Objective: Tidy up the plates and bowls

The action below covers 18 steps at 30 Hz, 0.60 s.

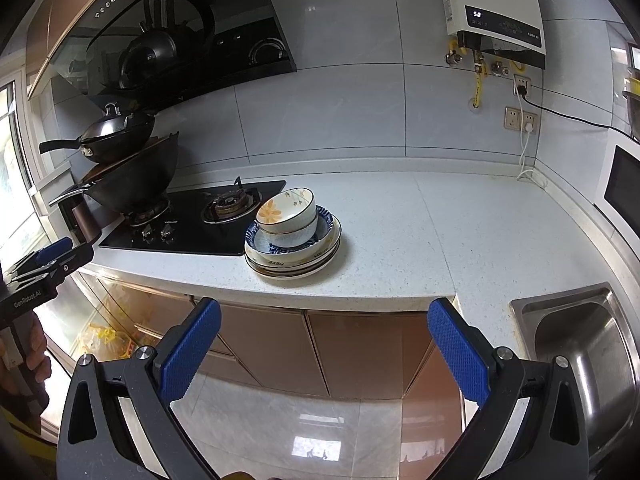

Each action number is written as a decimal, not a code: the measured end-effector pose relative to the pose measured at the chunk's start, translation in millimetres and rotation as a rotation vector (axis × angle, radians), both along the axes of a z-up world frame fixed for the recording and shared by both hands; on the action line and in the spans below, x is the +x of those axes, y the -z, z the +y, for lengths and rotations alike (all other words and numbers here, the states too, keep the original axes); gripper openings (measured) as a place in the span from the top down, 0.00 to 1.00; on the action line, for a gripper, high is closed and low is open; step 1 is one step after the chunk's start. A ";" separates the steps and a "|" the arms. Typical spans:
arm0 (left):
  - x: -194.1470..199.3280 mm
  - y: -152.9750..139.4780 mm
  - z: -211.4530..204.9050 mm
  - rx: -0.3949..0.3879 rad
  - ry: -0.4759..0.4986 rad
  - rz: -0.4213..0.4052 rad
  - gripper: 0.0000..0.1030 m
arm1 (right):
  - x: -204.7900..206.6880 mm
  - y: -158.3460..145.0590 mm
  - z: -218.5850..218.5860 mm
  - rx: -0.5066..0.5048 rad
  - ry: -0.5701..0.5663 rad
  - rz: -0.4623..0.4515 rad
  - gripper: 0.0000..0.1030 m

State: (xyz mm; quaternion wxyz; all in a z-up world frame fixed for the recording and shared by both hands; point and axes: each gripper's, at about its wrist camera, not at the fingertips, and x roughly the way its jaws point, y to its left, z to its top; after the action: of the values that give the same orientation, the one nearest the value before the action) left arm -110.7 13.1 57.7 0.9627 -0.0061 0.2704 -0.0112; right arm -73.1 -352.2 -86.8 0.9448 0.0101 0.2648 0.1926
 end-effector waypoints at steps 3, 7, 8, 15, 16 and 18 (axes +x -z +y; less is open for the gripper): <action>0.1 0.4 0.1 0.000 -0.003 0.002 0.15 | -0.1 0.1 -0.3 0.000 0.005 0.001 0.01; 2.6 1.6 1.9 0.002 -0.007 0.001 0.15 | 2.7 -0.3 -0.8 0.000 0.004 0.000 0.01; 3.4 1.8 2.4 0.003 -0.009 0.000 0.15 | 3.4 -0.5 -0.4 -0.003 0.005 -0.002 0.01; 13.6 1.7 9.1 0.018 -0.025 -0.008 0.15 | 12.1 2.1 0.4 -0.017 0.004 -0.003 0.01; 15.1 1.4 9.8 0.023 -0.028 -0.011 0.15 | 14.0 2.6 -0.1 -0.017 0.004 -0.002 0.01; 18.7 1.2 11.7 0.026 -0.035 -0.015 0.15 | 17.1 3.8 0.2 -0.020 0.005 0.000 0.01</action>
State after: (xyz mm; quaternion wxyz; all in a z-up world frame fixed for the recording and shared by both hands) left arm -92.0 24.8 56.5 0.9647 0.0018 0.2634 0.0089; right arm -56.0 -352.0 -90.6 0.9454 0.0014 0.2664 0.1876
